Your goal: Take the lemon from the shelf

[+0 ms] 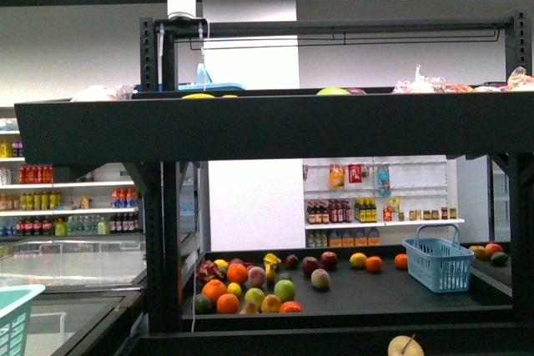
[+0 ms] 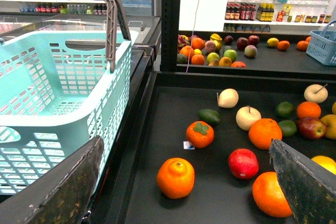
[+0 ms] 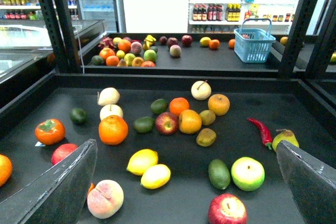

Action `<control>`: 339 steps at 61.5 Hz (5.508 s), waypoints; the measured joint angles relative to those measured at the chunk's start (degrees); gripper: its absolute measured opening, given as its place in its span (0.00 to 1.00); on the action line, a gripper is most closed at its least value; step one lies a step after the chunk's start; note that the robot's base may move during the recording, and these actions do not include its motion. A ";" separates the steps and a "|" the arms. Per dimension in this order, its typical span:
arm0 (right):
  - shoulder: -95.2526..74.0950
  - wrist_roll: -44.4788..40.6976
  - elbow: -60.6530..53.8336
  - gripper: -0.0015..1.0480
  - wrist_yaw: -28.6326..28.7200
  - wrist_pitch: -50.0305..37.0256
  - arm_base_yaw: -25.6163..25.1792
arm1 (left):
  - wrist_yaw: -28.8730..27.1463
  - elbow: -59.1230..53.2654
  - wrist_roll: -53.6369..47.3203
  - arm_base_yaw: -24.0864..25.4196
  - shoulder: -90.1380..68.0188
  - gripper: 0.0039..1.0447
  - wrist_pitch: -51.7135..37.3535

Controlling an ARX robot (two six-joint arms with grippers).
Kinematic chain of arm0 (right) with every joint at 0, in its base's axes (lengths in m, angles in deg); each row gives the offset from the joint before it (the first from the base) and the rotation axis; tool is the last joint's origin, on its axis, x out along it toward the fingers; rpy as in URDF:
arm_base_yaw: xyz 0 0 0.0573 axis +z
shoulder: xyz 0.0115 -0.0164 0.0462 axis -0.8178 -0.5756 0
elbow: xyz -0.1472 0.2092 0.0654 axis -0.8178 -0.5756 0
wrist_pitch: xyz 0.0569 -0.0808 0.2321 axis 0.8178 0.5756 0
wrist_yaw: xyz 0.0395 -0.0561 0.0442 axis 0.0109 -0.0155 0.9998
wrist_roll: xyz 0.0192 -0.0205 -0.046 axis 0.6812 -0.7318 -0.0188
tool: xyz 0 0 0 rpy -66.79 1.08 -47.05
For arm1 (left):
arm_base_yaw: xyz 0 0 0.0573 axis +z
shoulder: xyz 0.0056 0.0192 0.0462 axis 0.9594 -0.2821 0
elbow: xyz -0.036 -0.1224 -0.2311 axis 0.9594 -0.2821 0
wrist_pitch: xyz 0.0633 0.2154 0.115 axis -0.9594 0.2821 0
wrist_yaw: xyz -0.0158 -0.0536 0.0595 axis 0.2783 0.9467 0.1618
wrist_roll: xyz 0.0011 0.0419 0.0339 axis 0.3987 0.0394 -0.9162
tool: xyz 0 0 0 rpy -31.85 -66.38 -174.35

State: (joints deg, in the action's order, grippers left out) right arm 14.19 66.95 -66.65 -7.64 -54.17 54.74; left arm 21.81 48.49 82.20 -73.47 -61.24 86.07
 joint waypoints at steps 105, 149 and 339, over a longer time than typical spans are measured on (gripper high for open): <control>0.02 0.00 0.00 0.98 0.02 0.00 0.00 | 24.37 85.50 71.58 25.83 -112.74 0.91 -17.44; 0.02 0.00 0.00 0.98 0.02 0.00 0.00 | 26.95 82.40 56.83 24.35 -103.69 0.12 -3.76; -93.68 20.46 40.41 0.98 0.72 3.52 -5.92 | 40.50 73.48 41.70 -18.67 -101.44 0.08 -11.91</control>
State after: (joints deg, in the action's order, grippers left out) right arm -79.49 87.40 -26.24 -6.92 -50.65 48.82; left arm 62.31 121.97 123.91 -92.14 -162.68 74.15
